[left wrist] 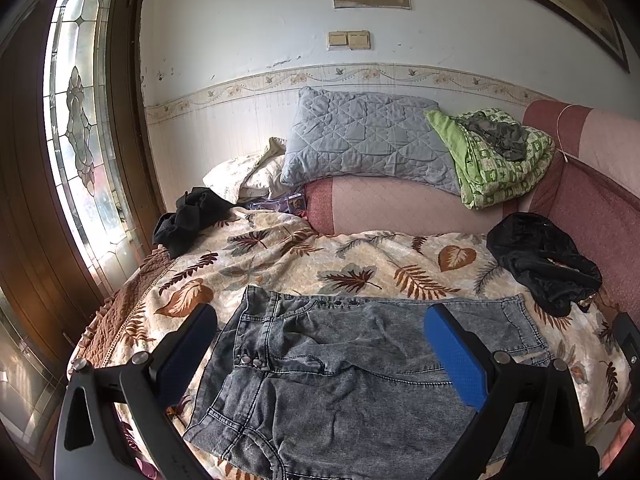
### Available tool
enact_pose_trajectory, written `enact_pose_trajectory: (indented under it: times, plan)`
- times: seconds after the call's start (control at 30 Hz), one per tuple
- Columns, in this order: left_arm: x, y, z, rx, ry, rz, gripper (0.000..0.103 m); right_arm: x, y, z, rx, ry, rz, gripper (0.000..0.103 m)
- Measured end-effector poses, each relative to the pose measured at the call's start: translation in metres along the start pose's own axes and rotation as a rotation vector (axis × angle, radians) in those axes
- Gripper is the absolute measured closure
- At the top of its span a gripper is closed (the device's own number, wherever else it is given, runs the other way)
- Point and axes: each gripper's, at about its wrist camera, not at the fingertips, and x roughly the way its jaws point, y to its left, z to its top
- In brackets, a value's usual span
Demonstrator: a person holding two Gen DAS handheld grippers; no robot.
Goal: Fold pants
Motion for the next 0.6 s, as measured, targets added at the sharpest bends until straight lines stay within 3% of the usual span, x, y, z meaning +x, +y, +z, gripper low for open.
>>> enact_pose_trajectory:
  times: [0.33, 0.6]
  plan:
    - [0.020, 0.006, 0.001, 0.000, 0.045, 0.002, 0.000, 0.014, -0.005, -0.001, 0.013, 0.037, 0.000, 0.000]
    - [0.090, 0.031, -0.021, 0.008, 0.178, 0.075, 0.000, 0.067, -0.062, -0.008, 0.088, 0.174, -0.100, 0.000]
